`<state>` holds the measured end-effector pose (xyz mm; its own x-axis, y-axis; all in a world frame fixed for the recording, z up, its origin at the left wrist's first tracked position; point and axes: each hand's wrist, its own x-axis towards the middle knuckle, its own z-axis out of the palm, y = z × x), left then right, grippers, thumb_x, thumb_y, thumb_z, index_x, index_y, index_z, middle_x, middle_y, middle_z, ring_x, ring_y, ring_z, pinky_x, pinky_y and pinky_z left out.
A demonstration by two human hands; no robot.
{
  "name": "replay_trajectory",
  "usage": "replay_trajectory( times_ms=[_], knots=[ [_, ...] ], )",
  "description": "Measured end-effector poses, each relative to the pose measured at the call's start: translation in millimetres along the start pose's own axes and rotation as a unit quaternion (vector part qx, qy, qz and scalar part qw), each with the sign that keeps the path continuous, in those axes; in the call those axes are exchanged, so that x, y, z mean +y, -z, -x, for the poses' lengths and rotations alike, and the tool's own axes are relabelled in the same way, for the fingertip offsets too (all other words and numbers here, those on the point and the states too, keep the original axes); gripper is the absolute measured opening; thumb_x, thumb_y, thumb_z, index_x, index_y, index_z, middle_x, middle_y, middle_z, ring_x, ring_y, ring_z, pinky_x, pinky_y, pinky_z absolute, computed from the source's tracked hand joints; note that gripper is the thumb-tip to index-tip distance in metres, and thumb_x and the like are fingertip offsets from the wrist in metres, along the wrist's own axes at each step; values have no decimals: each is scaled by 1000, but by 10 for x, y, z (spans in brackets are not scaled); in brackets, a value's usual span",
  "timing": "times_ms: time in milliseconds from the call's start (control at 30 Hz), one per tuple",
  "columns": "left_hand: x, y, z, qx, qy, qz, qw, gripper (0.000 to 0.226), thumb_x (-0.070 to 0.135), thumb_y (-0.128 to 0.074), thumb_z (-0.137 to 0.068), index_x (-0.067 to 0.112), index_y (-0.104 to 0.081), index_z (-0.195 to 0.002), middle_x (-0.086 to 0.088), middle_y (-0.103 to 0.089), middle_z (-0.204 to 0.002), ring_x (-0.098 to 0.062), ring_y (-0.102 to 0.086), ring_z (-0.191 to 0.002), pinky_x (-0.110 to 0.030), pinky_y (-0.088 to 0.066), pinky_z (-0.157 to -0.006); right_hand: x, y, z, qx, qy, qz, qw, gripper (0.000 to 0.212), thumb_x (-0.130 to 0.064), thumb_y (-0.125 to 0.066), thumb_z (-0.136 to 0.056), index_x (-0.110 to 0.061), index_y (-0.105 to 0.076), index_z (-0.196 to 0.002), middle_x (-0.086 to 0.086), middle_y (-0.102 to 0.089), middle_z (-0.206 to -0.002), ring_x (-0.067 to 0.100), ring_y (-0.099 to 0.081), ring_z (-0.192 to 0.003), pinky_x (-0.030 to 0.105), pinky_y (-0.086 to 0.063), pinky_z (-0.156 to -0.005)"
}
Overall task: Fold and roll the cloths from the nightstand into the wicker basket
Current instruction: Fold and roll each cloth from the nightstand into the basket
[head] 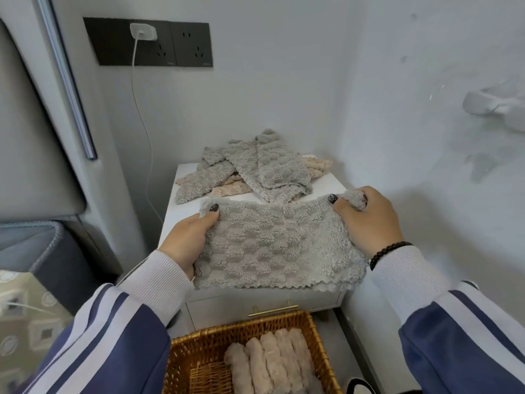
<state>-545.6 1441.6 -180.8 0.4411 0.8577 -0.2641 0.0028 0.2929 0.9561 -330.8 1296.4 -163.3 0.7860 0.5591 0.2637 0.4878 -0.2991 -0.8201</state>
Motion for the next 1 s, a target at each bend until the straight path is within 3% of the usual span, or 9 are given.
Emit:
replay_trajectory(
  times_ms=[100, 167, 300, 367, 433, 567, 667, 867, 1000],
  knots=[
    [-74, -51, -45, 4, -28, -26, 999, 25, 29, -58, -94, 10, -70, -104, -12, -75, -95, -32, -70, -95, -50, -51, -95, -29, -16, 24, -25, -3, 0, 1000, 21, -33, -63, -89, -14, -58, -97, -1, -61, -81, 20, -55, -67, 25, -41, -53],
    [-118, -114, -26, -4, -38, -28, 999, 21, 27, -57, -95, 12, -71, -99, -10, -75, -94, -30, -70, -94, -48, -51, -95, -47, -45, 53, -34, 5, 2, 999, 24, -33, -65, -87, -11, -61, -94, 4, -65, -83, 23, -60, -71, 29, -50, -63],
    [-187, -258, 30, -26, -56, -12, 998, 20, 18, -52, -97, 16, -71, -92, -7, -76, -90, -25, -72, -89, -38, -54, -83, -108, -140, 152, -71, 30, -3, 997, 15, -24, -67, -85, -19, -57, -74, -7, -56, -68, 11, -51, -63, 22, -37, -56],
    [-206, -310, 55, -40, -60, -6, 997, 20, 17, -51, -98, 15, -70, -95, -7, -76, -91, -24, -72, -89, -37, -54, -82, -147, -206, 211, -92, 37, -11, 995, 6, -21, -67, -84, -24, -63, -88, -13, -60, -79, 5, -55, -72, 15, -38, -59],
    [-215, -356, 79, -52, -60, -1, 997, 20, 17, -50, -98, 13, -70, -99, -9, -76, -93, -26, -72, -90, -39, -54, -85, -182, -262, 277, -105, 45, -9, 993, 22, -20, -67, -83, -25, -64, -105, -15, -61, -91, 1, -57, -80, 7, -40, -63],
    [-239, -424, 112, -72, -58, 8, 996, 21, 16, -49, -98, 12, -70, -98, -12, -75, -95, -29, -71, -91, -40, -54, -85, -258, -351, 391, -145, 55, -31, 987, 30, -16, -66, -83, -27, -61, -110, -25, -54, -89, 0, -57, -75, 10, -47, -66],
    [-256, -438, 131, -84, -59, 8, 995, 22, 16, -48, -99, 11, -69, -102, -13, -74, -98, -30, -70, -96, -41, -53, -88, -294, -410, 431, -151, 72, -38, 985, 31, -17, -67, -82, -31, -58, -109, -28, -51, -90, -8, -52, -80, 0, -38, -64],
    [-252, -361, 138, -94, -70, 2, 993, 25, 18, -45, -100, 18, -69, -107, -9, -74, -102, -27, -69, -99, -46, -50, -95, -365, -584, 511, -155, 76, -78, 982, 42, -20, -67, -78, -30, -60, -118, -14, -60, -112, 9, -61, -84, 22, -51, -78],
    [-239, -266, 135, -85, -74, -1, 994, 27, 19, -43, -101, 20, -68, -109, -8, -74, -104, -29, -68, -102, -50, -48, -98, -418, -678, 564, -156, 85, -106, 978, 40, -19, -67, -78, -35, -60, -114, -14, -60, -109, 10, -64, -78, 23, -54, -76]
  ],
)
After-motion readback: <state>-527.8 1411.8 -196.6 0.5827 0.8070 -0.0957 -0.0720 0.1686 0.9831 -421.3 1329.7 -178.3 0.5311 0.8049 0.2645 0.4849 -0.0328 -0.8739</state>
